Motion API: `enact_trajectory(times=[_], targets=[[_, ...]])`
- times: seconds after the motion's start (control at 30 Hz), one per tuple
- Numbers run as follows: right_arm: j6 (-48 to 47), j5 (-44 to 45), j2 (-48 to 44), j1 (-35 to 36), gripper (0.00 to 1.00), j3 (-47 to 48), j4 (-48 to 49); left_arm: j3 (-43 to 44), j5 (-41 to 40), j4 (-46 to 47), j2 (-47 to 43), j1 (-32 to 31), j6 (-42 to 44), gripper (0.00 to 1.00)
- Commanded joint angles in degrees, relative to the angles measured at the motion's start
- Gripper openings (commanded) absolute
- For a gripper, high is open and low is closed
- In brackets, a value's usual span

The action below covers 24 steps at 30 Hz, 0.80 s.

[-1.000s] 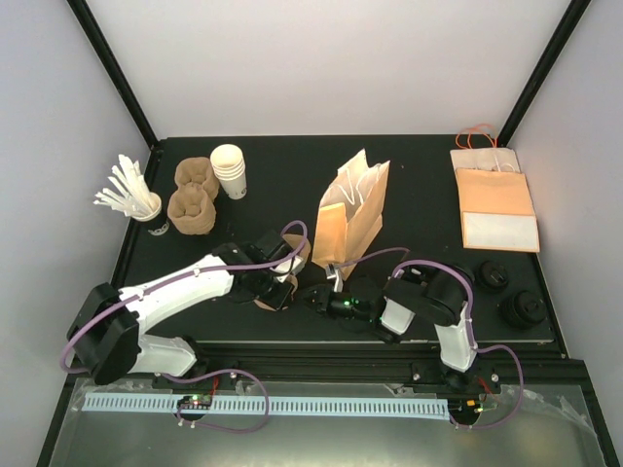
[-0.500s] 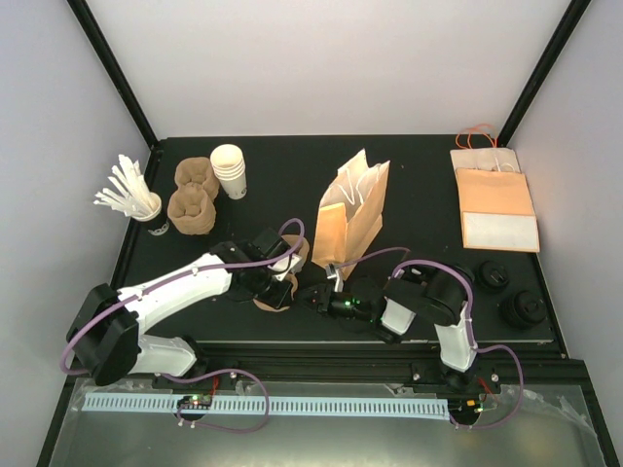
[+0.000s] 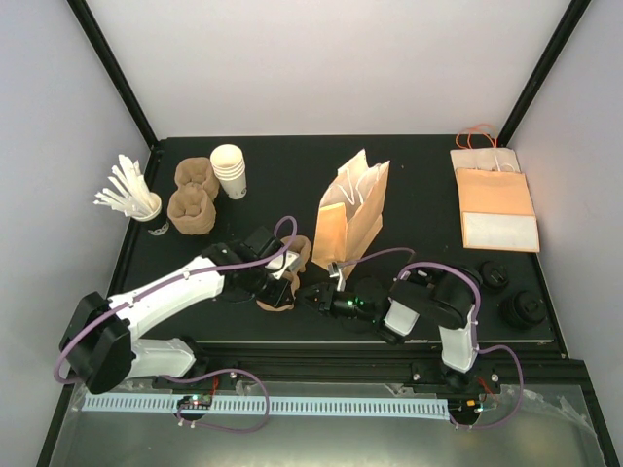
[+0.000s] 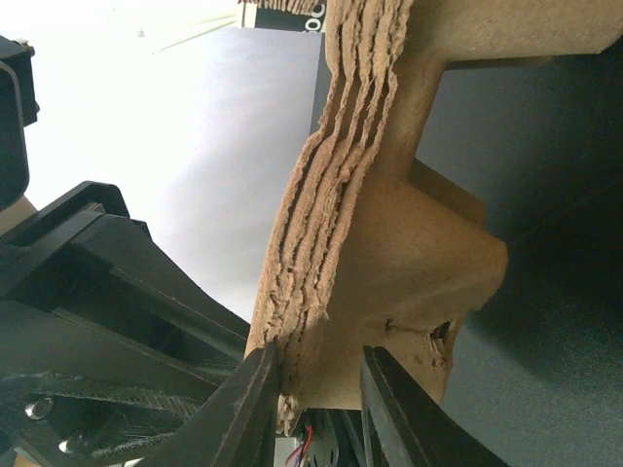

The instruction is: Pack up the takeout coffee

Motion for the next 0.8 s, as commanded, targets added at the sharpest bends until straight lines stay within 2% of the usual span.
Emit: enact_trajectory(times=[0.0,0.67,0.77], targets=[[0.57,1.55,-1.90,0.38,0.26,0.58,4.13,-0.34,4.71,3.95,-1.53,0.07,-0.24,0.09],[6.49,1.88,-2.79,0.38,0.24,0.98,4.28,-4.67,12.69,10.35,-4.65,2.76,-2.89,0.10],[6.12,2.94,-4.04,0.36,0.27,-0.05,4.19,-6.17,14.95,12.60,-5.58,3.88,-4.10,0.10]])
